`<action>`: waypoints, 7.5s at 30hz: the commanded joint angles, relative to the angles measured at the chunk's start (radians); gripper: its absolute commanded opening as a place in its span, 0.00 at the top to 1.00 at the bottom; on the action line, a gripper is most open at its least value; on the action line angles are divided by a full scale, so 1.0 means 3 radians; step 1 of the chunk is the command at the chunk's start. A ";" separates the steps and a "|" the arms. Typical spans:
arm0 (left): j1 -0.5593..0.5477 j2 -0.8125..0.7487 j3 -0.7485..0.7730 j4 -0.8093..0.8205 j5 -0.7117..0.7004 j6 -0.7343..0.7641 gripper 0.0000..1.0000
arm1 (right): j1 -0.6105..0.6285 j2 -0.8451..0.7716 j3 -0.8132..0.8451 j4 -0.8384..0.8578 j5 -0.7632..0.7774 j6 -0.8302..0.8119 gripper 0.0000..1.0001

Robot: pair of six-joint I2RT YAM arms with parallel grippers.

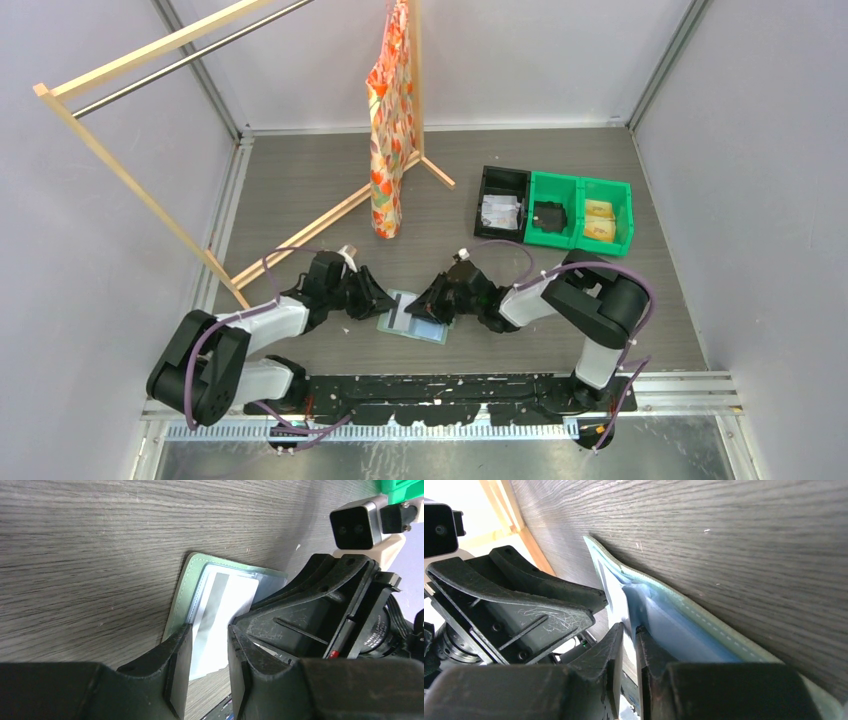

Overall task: Take the credit cards out of the card holder
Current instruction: Remove the credit card from the card holder.

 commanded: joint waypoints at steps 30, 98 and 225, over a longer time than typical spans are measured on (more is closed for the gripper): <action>-0.0013 0.0252 0.0011 -0.0264 -0.0208 0.0054 0.67 | 0.0007 0.0300 -0.0560 0.1211 0.0141 0.0427 0.77; 0.0099 0.0212 0.0134 -0.0306 0.0118 0.0133 0.68 | -0.0124 0.0777 -0.0752 0.2074 -0.0162 0.0445 0.78; -0.0039 0.0199 0.0242 0.0022 0.0583 0.0260 0.70 | -0.0181 0.0826 -0.1070 0.2206 -0.0350 0.0109 0.99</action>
